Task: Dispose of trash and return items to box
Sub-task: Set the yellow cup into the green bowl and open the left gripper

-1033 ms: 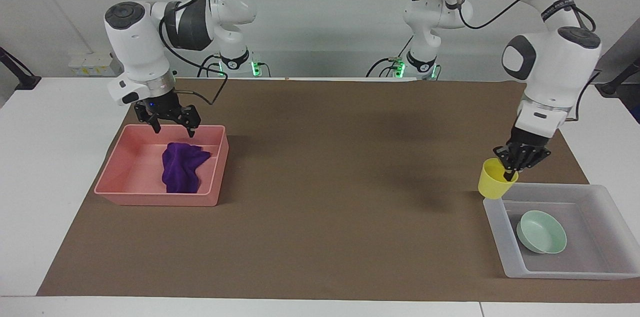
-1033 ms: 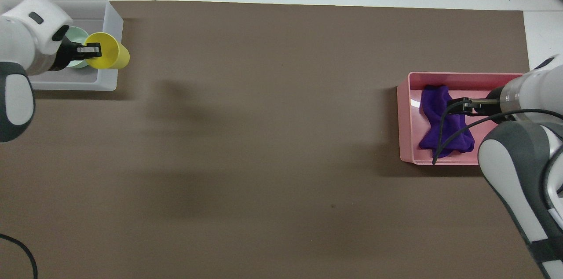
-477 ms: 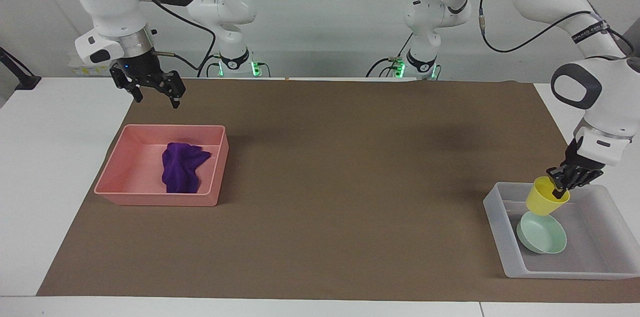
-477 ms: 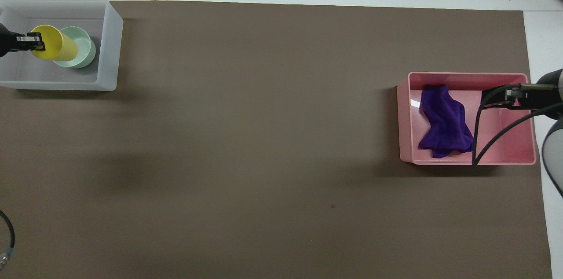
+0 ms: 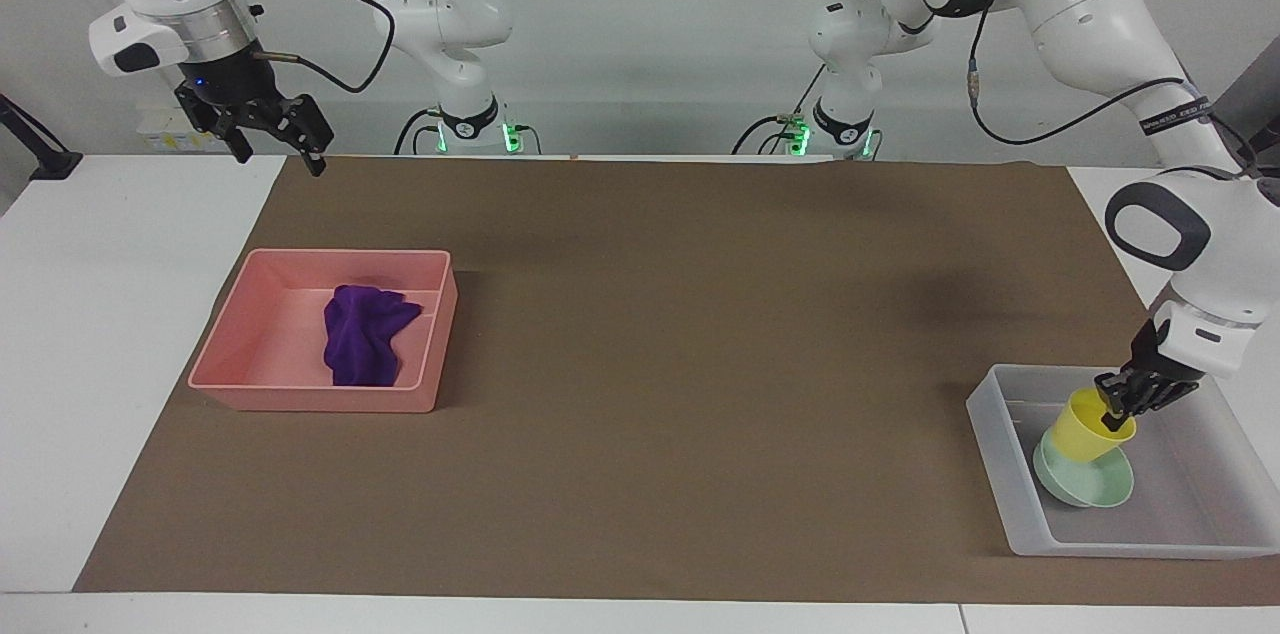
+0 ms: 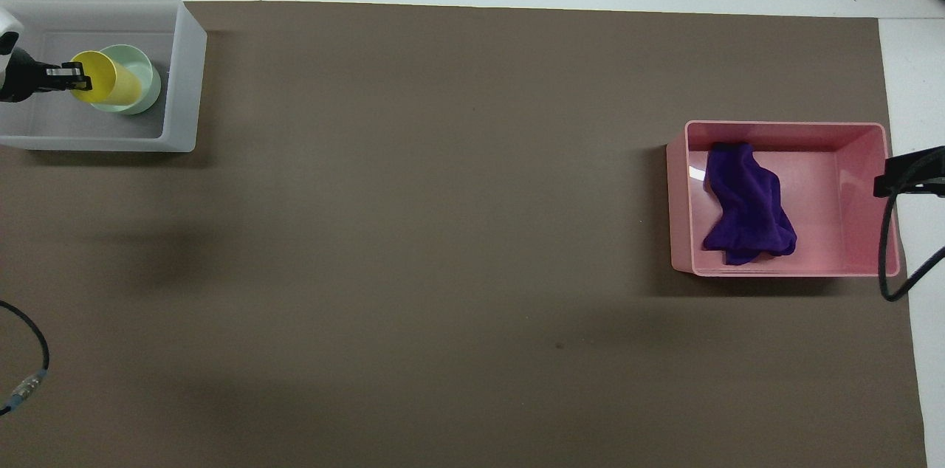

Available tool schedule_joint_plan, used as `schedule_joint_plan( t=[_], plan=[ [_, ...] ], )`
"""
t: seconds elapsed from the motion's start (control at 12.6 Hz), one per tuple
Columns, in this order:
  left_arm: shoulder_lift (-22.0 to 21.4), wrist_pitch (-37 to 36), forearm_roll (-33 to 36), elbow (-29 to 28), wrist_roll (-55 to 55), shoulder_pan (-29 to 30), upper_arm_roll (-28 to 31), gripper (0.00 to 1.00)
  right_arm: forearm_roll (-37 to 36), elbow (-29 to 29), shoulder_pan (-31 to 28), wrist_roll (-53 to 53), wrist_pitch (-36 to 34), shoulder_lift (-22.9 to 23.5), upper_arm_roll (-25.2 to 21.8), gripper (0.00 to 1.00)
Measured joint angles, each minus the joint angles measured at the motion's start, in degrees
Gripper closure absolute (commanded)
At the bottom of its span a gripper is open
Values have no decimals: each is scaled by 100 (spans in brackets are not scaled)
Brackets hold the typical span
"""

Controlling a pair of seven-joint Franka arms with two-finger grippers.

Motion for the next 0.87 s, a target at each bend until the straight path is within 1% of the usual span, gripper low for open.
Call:
schedule_joint_plan(
  t=[0.24,0.32,0.4,0.48,0.64,0.71,0.79,0.87],
  plan=[
    [114,235,-44,-61,107,17,1,100,141,-25,-116,0,-37,0,69,0],
    [134,283,-59,-81,117,18,1,94,181,-25,-209,0,-37,0,152,0],
    [139,293,-67,-98,124,18,1,60,191,-26,-250,0,-38,0,201,0],
    [139,293,-70,-105,129,18,0,34,194,-26,-263,0,-38,0,226,0],
    [139,288,-72,-108,147,18,-7,27,194,-26,-265,0,-38,0,243,0],
    [136,278,-72,-107,156,18,-13,12,195,-26,-265,0,-38,0,246,0],
    [120,267,-72,-99,167,12,-20,0,195,-26,-265,0,-38,0,252,0],
    [61,242,-72,-87,176,-3,-23,0,196,-26,-265,0,-38,-3,256,0]
  ],
)
